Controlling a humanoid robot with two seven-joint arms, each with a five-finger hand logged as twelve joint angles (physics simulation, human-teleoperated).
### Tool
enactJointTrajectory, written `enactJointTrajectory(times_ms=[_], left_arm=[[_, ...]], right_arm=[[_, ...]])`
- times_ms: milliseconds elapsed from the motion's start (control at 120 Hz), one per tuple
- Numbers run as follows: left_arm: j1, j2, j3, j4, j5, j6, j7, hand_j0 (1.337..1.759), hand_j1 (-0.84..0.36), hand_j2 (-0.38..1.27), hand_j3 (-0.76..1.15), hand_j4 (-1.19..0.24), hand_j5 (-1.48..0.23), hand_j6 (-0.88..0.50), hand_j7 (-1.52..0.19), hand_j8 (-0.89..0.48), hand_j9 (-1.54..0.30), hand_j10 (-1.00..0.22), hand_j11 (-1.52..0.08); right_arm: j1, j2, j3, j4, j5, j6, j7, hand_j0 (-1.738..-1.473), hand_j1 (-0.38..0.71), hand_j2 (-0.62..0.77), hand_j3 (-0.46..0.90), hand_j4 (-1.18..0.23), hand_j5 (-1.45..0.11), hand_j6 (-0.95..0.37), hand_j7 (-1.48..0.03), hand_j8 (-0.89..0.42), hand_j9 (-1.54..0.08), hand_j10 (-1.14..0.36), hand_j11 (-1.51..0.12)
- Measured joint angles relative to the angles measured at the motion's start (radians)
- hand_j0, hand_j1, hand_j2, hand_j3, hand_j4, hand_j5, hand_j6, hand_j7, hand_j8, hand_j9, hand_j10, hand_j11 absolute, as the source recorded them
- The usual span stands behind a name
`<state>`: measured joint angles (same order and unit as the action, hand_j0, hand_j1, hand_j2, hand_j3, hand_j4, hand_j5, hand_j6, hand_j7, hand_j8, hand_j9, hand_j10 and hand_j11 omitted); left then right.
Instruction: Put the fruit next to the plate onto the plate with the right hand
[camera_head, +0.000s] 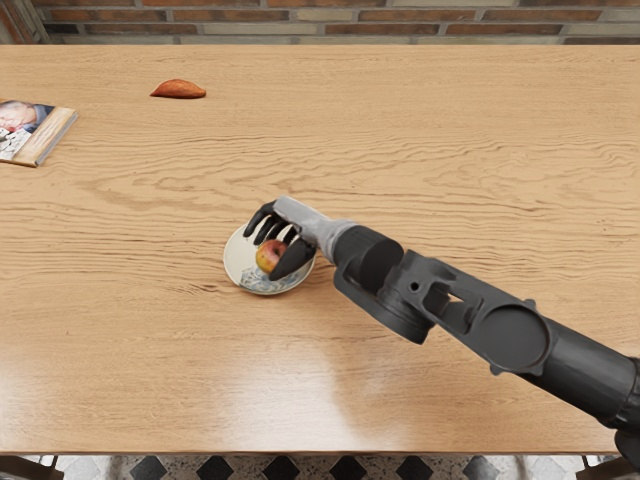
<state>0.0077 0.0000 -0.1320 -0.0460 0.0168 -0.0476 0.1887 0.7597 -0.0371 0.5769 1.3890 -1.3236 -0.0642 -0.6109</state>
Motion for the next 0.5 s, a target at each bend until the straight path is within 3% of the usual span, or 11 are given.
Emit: enactJointTrajectory(times_ms=[183, 342, 500], left_arm=[[0.000, 0.000, 0.000, 0.000, 0.000, 0.000, 0.000, 1.658, 0.34, 0.00, 0.00, -0.01, -0.02, -0.01, -0.02, -0.01, -0.02, -0.01, -0.02], [0.000, 0.000, 0.000, 0.000, 0.000, 0.000, 0.000, 1.658, 0.34, 0.00, 0.00, -0.01, -0.02, -0.01, -0.02, -0.01, -0.02, -0.01, -0.02], [0.000, 0.000, 0.000, 0.000, 0.000, 0.000, 0.000, 1.658, 0.34, 0.00, 0.00, -0.01, -0.02, -0.01, -0.02, -0.01, -0.02, -0.01, -0.02]], right_arm=[[0.009, -0.010, 0.027, 0.001, 0.018, 0.006, 0.000, -1.658, -0.08, 0.04, 0.00, -0.25, -0.33, -0.25, -0.32, -0.19, -0.32, -0.22, -0.32], [0.041, -0.053, 0.102, 0.006, 0.139, 0.063, 0.000, -1.658, -0.23, 0.02, 0.00, -0.12, -0.15, -0.12, -0.15, -0.09, -0.15, -0.10, -0.15], [0.048, -0.169, 0.248, 0.006, 0.416, 0.267, 0.000, -1.658, -0.29, 0.01, 0.00, -0.05, -0.07, -0.06, -0.07, -0.04, -0.07, -0.05, -0.07]])
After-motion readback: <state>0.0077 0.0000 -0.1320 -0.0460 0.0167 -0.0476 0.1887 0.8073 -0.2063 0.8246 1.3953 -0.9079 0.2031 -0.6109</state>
